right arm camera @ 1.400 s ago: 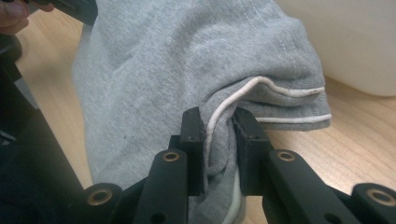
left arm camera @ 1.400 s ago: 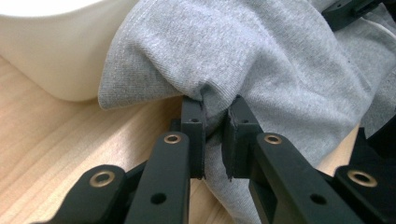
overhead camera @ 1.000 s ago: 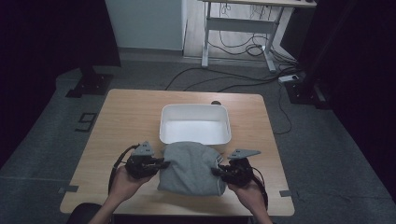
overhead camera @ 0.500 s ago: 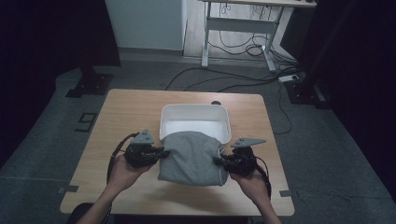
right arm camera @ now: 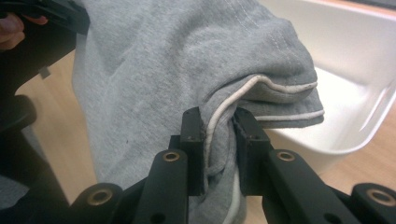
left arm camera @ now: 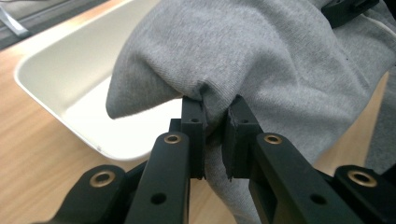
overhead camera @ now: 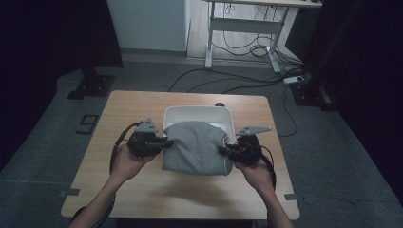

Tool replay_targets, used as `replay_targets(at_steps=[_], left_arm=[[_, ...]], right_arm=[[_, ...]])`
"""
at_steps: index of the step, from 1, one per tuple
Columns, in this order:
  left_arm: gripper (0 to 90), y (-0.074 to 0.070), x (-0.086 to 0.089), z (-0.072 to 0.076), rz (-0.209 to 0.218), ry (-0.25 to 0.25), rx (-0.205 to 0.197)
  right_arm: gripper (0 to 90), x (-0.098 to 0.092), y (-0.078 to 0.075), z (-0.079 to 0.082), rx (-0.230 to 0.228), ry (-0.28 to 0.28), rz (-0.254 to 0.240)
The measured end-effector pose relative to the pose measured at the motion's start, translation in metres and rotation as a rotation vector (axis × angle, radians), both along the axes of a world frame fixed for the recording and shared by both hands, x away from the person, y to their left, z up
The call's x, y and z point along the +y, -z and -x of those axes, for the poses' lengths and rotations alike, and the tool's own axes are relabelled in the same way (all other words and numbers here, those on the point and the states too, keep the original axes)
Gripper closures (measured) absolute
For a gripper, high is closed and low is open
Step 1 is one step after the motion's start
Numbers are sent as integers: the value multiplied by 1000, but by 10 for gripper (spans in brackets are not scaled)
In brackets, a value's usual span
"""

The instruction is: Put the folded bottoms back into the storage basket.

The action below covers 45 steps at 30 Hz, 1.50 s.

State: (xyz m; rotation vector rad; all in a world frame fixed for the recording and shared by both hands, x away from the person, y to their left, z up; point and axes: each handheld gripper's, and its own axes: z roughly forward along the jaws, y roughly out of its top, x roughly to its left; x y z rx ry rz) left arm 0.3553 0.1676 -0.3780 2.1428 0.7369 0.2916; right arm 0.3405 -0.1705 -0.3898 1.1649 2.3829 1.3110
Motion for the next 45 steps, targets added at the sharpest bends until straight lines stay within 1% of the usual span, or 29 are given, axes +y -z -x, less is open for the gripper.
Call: replay_targets(at_steps=[8, 18, 19, 20, 21, 23, 27, 28, 29, 35, 37, 38, 39, 40, 45], left_arm=[[798, -10, 1, -20, -7, -22, -9], [798, -18, 1, -47, -11, -54, -15], [798, -18, 1, -47, -11, -54, -15], [798, -19, 0, -52, -20, -59, -19], [798, -19, 0, -52, -20, -59, -19], [798, -19, -3, -59, -28, -67, -21], [797, -16, -6, -69, -35, -75, -19], [798, -16, -6, -69, -35, -75, -19], [798, -15, -8, -74, -34, -79, -18], [798, -10, -13, -87, -46, -91, -20], [798, -9, -14, -89, -49, -93, -20], [798, -5, -16, -94, -55, -96, -15], [798, -5, -16, -94, -55, -96, -15], [798, -1, -17, -98, -57, -101, -8], [797, 13, -19, -107, -66, -112, 15]], right_arm=[[764, 4, -9, -21, -13, 18, 5], [764, 8, -16, -48, -29, 44, 3], [764, 9, -16, -51, -30, 48, 2], [764, 9, -16, -54, -31, 51, 3], [764, 8, -16, -56, -32, 56, 2], [764, 8, -16, -61, -32, 64, 2], [764, 7, -12, -71, -32, 79, 0], [764, 7, -12, -71, -32, 79, 0], [764, 6, -9, -77, -28, 91, -4], [764, 5, -1, -89, -27, 113, 0], [764, 4, 0, -92, -27, 116, 3], [764, 4, 4, -96, -24, 126, 2], [764, 4, 6, -98, -22, 130, 3], [764, 4, 8, -100, -20, 133, 6], [764, 5, 21, -111, -3, 146, 17]])
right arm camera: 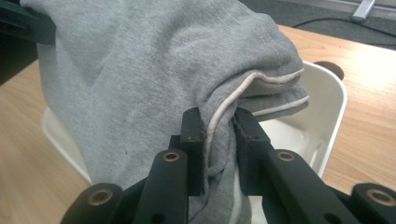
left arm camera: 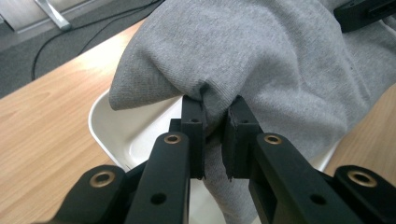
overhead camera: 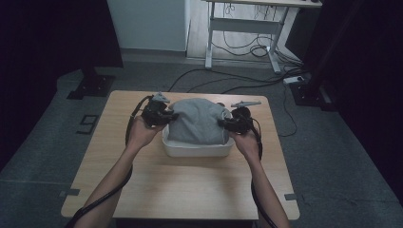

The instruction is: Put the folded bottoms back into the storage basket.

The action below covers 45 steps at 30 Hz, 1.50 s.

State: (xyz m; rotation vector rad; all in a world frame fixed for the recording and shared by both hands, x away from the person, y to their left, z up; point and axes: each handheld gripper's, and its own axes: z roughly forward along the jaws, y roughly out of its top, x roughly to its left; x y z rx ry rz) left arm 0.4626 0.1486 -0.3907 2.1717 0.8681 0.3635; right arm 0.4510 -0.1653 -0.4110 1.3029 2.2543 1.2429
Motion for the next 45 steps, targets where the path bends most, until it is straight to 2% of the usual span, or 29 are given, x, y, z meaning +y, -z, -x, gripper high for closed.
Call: replay_targets(at_steps=[6, 15, 19, 27, 32, 34, 36, 38, 40, 42, 45], left_arm=[[797, 19, -3, -9, -26, -8, 33], [797, 42, -6, -17, -47, -18, 83], [797, 54, -7, -21, -86, -18, 104], [794, 67, -11, -26, -131, -24, 124], [780, 75, -13, -31, -164, -40, 134], [756, 77, -14, -32, -167, -41, 135], [694, 79, -14, -32, -181, -48, 125], [643, 79, -12, -32, -161, -54, 111], [553, 77, -12, -32, -153, -59, 104], [515, 70, -10, -31, -125, -67, 78], [475, 65, -10, -30, -121, -69, 55]], right_arm=[[763, 2, 18, -9, 23, 8, 22], [763, 3, 36, -16, 50, 15, 36], [763, 5, 46, -19, 63, 10, 51], [760, 10, 66, -25, 91, 5, 82], [746, 14, 70, -26, 95, -4, 111], [736, 15, 70, -26, 96, -3, 112], [653, 15, 70, -26, 92, -1, 107], [587, 14, 68, -26, 84, -6, 102], [556, 14, 64, -25, 68, -5, 106], [534, 12, 61, -24, 55, 6, 101], [522, 9, 56, -23, 43, 17, 96]])
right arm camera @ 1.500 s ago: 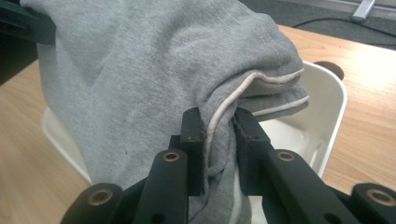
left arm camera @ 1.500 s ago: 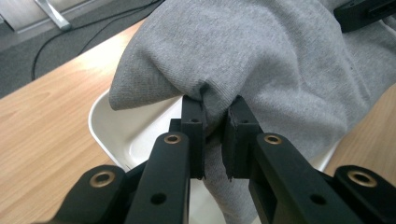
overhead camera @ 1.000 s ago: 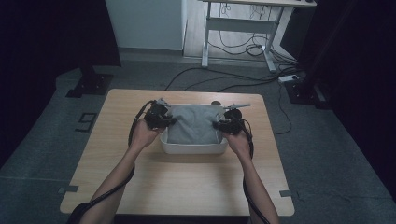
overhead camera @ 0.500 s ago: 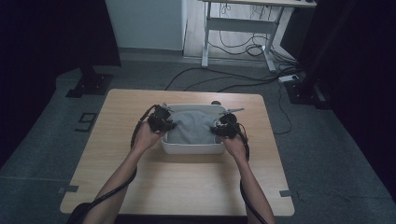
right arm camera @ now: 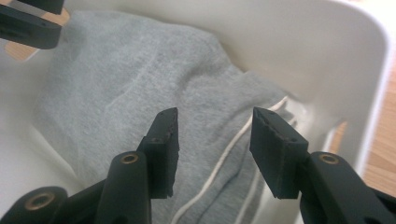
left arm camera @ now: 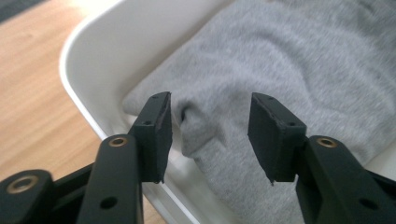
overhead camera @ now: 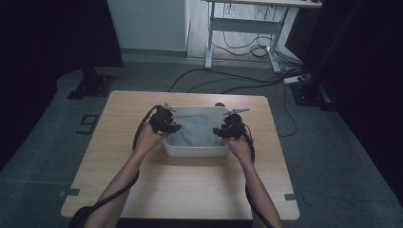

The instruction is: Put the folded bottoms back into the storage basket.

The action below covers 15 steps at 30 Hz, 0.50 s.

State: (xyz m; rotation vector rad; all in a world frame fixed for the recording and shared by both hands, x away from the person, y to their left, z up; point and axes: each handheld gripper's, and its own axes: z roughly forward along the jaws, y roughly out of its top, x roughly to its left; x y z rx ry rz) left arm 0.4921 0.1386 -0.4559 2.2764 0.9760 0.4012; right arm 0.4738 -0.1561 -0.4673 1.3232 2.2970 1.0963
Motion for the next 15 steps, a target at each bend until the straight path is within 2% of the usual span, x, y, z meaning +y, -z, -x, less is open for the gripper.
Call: replay_targets(at_steps=[8, 12, 15], left_arm=[[386, -1, 1, 2, -9, -19, -42], [360, -2, 4, 3, 14, -26, -46], [331, -5, 9, 6, 55, -24, -51]], right_arm=[[630, -4, -5, 5, -13, -10, -9], [620, -5, -6, 6, -15, -16, -18], [568, -5, -9, 8, -19, -16, -31]])
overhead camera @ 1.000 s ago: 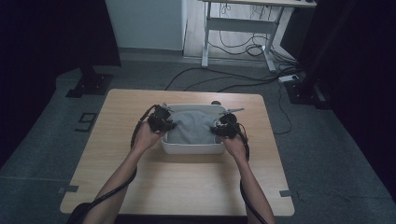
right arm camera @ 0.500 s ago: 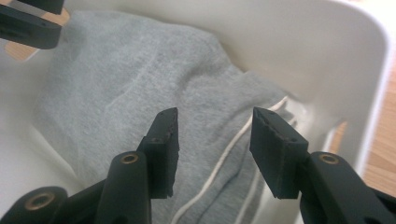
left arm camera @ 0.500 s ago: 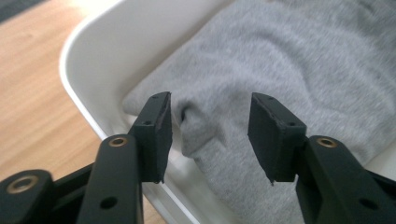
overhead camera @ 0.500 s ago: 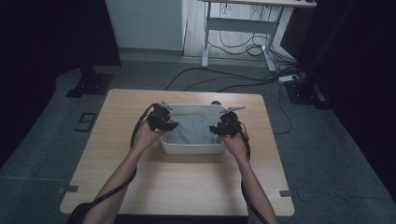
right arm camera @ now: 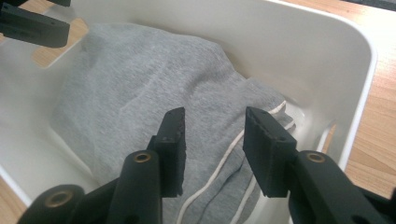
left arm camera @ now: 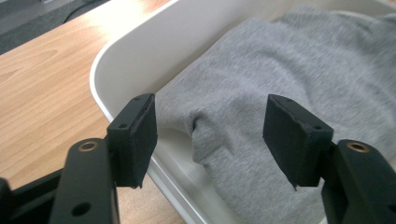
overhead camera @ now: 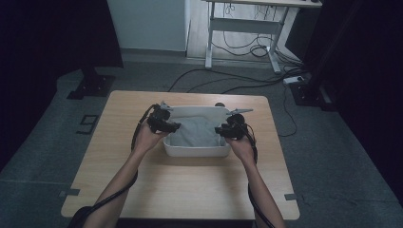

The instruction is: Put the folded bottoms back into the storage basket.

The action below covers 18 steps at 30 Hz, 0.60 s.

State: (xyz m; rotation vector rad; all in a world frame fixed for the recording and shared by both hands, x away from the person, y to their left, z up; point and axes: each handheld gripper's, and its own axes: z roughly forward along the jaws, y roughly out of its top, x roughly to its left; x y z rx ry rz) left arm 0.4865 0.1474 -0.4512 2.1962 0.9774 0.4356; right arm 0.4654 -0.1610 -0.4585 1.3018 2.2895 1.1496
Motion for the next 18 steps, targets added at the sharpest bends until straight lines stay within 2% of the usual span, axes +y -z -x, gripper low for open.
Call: replay_targets(at_steps=[8, 9, 18], left_arm=[[236, -8, 9, 6, 31, 2, -26], [225, -10, 12, 7, 47, -4, -28], [150, -16, 25, 16, 83, -8, -48]], right_arm=[[379, 5, -6, 4, -24, -10, -2], [363, 6, -7, 4, -26, -9, -1], [267, 10, -9, 8, -38, -17, 10]])
